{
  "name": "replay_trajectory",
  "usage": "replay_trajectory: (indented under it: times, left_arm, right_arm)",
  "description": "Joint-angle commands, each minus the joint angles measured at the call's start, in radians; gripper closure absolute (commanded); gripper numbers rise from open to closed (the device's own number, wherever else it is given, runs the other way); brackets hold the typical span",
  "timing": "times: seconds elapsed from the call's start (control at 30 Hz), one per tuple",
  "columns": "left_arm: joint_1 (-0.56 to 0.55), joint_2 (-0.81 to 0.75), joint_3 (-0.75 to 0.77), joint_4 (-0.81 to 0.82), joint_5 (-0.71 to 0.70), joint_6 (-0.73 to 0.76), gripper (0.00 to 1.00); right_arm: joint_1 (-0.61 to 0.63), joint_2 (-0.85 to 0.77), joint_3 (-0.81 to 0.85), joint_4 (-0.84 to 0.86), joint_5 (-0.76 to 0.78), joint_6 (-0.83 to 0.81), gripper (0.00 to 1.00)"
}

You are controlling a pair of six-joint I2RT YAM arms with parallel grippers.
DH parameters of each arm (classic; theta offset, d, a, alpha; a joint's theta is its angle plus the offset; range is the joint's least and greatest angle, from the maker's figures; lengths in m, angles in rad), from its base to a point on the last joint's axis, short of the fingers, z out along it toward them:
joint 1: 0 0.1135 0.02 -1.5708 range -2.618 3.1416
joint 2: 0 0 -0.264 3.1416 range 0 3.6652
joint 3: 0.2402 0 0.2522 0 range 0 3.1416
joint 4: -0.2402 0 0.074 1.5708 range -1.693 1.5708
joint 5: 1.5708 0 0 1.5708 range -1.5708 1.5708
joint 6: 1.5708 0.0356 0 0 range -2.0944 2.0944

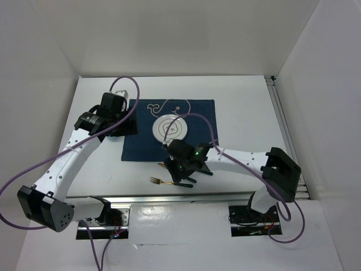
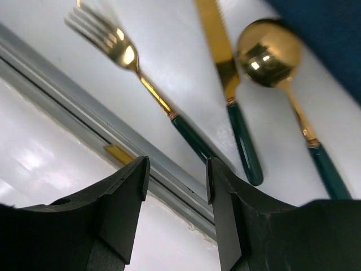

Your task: Set the dinner table for one person

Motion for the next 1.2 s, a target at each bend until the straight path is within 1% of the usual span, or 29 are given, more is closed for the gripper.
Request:
replay_trajectory:
  times: [0.0,0.03,0.2,0.3,0.47,0.53,0.67,0.73,0.83,0.87,0.97,1.0,1.17]
  left_arm:
    - [0.005,0.0,0.066,-0.001,-0.033,0.0,0.28]
    - [0.005,0.0,0.066,-0.001,-0.044,0.0,0.28]
    - [0.005,0.0,0.066,-0.001,-0.044,-0.011,0.28]
    - [0.005,0.009,0.066,-0.001,-0.044,-0.011,0.28]
    - [0.005,0.009,0.084,-0.012,-0.062,-0.02,0.28]
    - [0.015,0.009,0.107,-0.012,-0.062,-0.02,0.28]
    - [0.042,0.009,0.168,-0.052,-0.041,-0.02,0.28]
    - [0.053,0.019,0.204,-0.079,-0.032,-0.029,0.28]
    - [0.064,0.057,0.287,-0.108,-0.012,-0.029,0.28]
    - [0.064,0.071,0.328,-0.118,-0.001,-0.029,0.28]
    - [0.064,0.08,0.392,-0.141,-0.001,-0.029,0.28]
    - [0.064,0.08,0.403,-0.141,-0.001,-0.029,0.28]
    - [0.073,0.069,0.46,-0.165,-0.012,-0.039,0.28]
  right_arm:
    - [0.053,0.024,-0.031,0.03,0.068,-0.073,0.44]
    - [0.074,0.039,-0.031,0.045,0.068,-0.074,0.44]
    - [0.084,0.088,-0.031,0.108,0.059,-0.127,0.43]
    - [0.084,0.111,-0.04,0.134,0.059,-0.149,0.48]
    - [0.084,0.143,-0.062,0.177,0.059,-0.169,0.5]
    - [0.084,0.159,-0.071,0.177,0.059,-0.169,0.51]
    - [0.116,0.185,-0.08,0.177,0.089,-0.169,0.57]
    - [0.125,0.194,-0.08,0.177,0.099,-0.169,0.6]
    - [0.134,0.194,-0.089,0.187,0.109,-0.169,0.71]
    - [0.134,0.194,-0.089,0.187,0.109,-0.169,0.8]
    - [0.154,0.182,-0.042,0.165,0.12,-0.169,0.9]
    - [0.165,0.167,-0.027,0.156,0.12,-0.169,0.95]
    - [0.165,0.091,0.113,0.104,0.129,-0.169,0.99]
